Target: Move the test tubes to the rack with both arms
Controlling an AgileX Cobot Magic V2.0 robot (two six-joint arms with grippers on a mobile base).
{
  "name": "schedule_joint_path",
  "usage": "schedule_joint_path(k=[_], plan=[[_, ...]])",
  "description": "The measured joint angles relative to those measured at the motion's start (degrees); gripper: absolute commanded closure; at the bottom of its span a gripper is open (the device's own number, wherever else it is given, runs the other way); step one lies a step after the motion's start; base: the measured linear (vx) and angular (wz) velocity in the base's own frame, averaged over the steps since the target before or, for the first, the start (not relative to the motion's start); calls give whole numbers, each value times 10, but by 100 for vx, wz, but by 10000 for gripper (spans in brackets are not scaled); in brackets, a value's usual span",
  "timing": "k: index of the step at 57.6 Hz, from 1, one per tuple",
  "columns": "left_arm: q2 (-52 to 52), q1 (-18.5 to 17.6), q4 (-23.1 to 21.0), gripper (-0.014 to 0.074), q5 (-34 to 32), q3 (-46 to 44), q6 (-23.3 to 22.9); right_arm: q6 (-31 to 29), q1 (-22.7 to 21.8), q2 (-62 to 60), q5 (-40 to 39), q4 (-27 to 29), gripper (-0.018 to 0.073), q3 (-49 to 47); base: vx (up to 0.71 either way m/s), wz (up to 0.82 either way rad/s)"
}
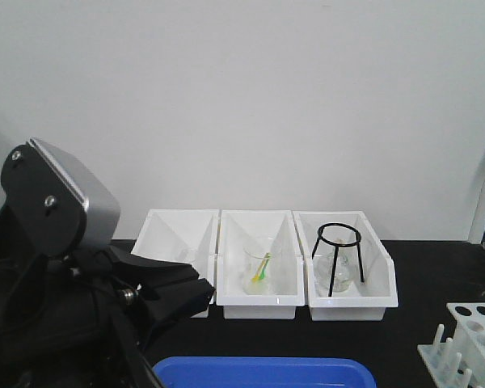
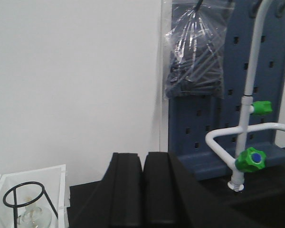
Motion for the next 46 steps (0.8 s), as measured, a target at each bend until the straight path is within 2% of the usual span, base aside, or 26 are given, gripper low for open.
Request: schedule_joint_path(k=[7,16,46], plan=[[0,0,0,611,17,0,-2,4,46,-70,72,-10,573,5,0,0],[0,0,0,611,24,0,-2,-33,88,-118,116,-10,569,5,0,0],[0,0,0,611,25,0,-3,-46,93,-126,126,-10,567,5,0,0]])
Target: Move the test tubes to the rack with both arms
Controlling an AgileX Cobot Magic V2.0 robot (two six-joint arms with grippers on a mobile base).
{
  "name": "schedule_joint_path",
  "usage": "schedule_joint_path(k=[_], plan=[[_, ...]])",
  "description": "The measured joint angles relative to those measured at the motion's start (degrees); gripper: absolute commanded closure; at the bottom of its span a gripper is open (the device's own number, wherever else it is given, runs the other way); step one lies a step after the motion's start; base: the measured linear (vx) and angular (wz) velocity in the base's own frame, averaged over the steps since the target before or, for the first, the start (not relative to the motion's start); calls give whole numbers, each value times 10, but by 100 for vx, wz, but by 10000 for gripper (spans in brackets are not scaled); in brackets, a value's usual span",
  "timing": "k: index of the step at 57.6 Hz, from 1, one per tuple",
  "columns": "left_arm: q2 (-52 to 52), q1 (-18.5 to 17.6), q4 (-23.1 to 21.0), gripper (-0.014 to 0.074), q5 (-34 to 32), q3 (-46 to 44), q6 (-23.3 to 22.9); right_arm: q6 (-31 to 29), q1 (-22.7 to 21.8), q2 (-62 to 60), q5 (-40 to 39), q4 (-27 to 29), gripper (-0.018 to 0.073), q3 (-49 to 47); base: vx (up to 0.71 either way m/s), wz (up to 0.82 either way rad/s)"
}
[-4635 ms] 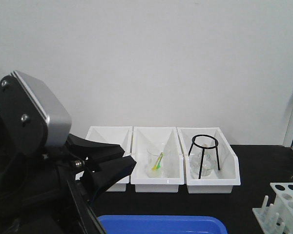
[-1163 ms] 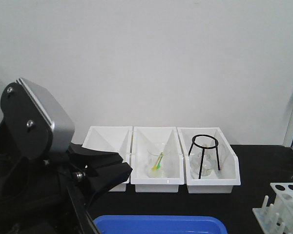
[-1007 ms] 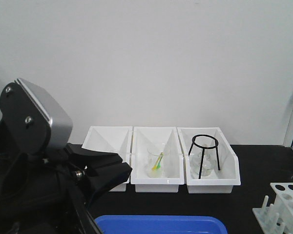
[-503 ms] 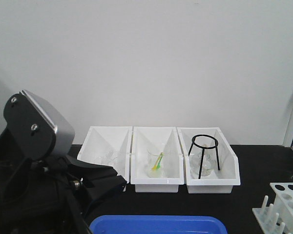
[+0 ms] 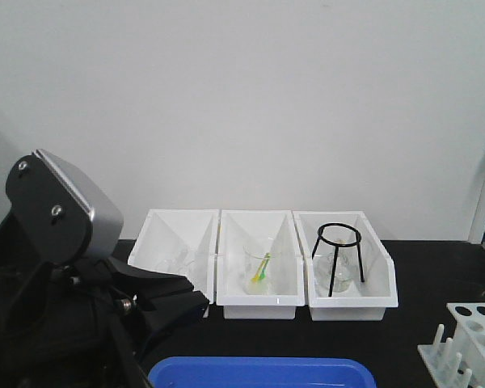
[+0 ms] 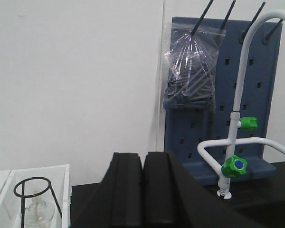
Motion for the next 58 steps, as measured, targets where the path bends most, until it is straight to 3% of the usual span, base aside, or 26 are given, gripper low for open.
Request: schedule_joint_path(k=[10,18,25,30,37,43,51,58], plan=[[0,1,5,611,0,0,2,0,0,0,0,0,567,0,0,0],[0,41,31,611,8,0,28,0,0,0,0,0,567,0,0,0],[-10,130,37,611,14,10,47,0,0,0,0,0,567,0,0,0],[-45,201,40,611,-19,59,47,0,0,0,0,0,567,0,0,0],[-134,296,36,611,-120,191,47,0,0,0,0,0,567,0,0,0],[-226,369,7,611,-183,314,51,0,0,0,0,0,567,0,0,0],[-347,438,-32,611,-202,452,78,-1,0,0,0,0,567,0,0,0],[-453,461,-39,611,-201,553,85,-1,0,0,0,0,567,0,0,0]])
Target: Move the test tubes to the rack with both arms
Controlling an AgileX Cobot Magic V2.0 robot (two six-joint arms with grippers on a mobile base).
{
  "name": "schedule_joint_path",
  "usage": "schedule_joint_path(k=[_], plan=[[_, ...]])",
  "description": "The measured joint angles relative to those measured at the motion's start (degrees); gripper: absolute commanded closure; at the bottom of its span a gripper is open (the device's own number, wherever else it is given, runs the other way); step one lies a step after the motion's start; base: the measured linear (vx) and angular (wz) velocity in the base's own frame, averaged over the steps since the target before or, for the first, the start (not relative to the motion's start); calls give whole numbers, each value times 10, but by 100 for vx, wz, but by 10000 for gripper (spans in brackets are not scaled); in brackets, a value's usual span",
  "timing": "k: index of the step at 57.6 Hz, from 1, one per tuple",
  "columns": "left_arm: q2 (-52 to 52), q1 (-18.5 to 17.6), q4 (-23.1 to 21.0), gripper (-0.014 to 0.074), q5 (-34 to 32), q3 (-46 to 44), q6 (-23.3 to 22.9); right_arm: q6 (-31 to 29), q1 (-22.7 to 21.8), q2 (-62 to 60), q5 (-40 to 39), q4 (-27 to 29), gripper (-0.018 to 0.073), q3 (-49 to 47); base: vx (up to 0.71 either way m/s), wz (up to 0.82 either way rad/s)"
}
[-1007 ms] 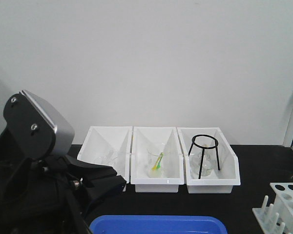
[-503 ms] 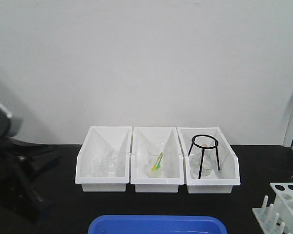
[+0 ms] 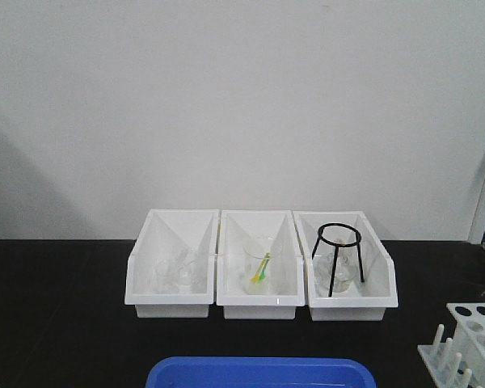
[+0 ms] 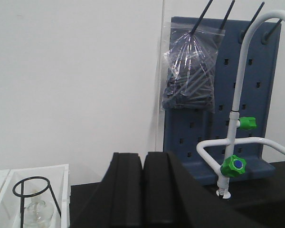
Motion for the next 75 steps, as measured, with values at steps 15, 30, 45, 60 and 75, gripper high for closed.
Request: schedule_joint_path(k=[15,30,45,60,75], plan=[[-172,2,-3,611,15,70,-20,0,0,1,1,0,567,0,0,0],[-174,2,-3,611,40,71,-23,0,0,1,1,0,567,0,0,0],[-174,2,-3,611,40,71,-23,0,0,1,1,0,567,0,0,0],[-174,2,-3,611,40,71,-23,0,0,1,1,0,567,0,0,0],[-174,2,-3,611,40,71,-23,-4,0,1,1,-14,567,0,0,0]])
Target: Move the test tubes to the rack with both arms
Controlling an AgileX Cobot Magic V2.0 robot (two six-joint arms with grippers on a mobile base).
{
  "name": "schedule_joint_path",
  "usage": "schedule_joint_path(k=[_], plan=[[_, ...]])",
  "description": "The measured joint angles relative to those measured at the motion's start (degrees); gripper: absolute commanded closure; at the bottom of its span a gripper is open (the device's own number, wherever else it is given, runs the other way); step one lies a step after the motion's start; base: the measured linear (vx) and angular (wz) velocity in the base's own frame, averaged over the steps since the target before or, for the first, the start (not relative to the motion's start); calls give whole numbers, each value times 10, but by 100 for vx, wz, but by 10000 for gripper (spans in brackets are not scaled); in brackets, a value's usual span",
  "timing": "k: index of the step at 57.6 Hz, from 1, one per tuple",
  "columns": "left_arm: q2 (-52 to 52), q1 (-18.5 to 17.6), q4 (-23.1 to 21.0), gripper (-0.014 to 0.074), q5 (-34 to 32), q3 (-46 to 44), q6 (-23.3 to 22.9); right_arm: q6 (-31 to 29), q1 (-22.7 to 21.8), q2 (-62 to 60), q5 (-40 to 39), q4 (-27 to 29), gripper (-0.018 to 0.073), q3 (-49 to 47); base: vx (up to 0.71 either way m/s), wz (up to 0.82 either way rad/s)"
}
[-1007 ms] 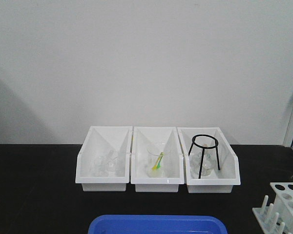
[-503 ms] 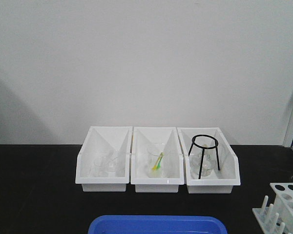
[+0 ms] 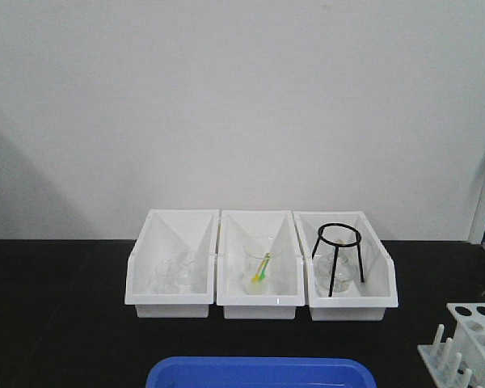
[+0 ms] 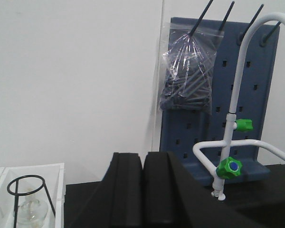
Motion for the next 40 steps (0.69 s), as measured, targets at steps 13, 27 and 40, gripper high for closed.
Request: schedule_joint_path(k=[13,27,40], plan=[[0,0,0,611,0,0,0,-110,0,0,35,189,567,0,0,0],[0,0,0,611,0,0,0,-340,1,-38,79,429,567,67,0,0],[0,0,0,611,0,0,0,-326,1,-175,19,453,567,285,0,0]])
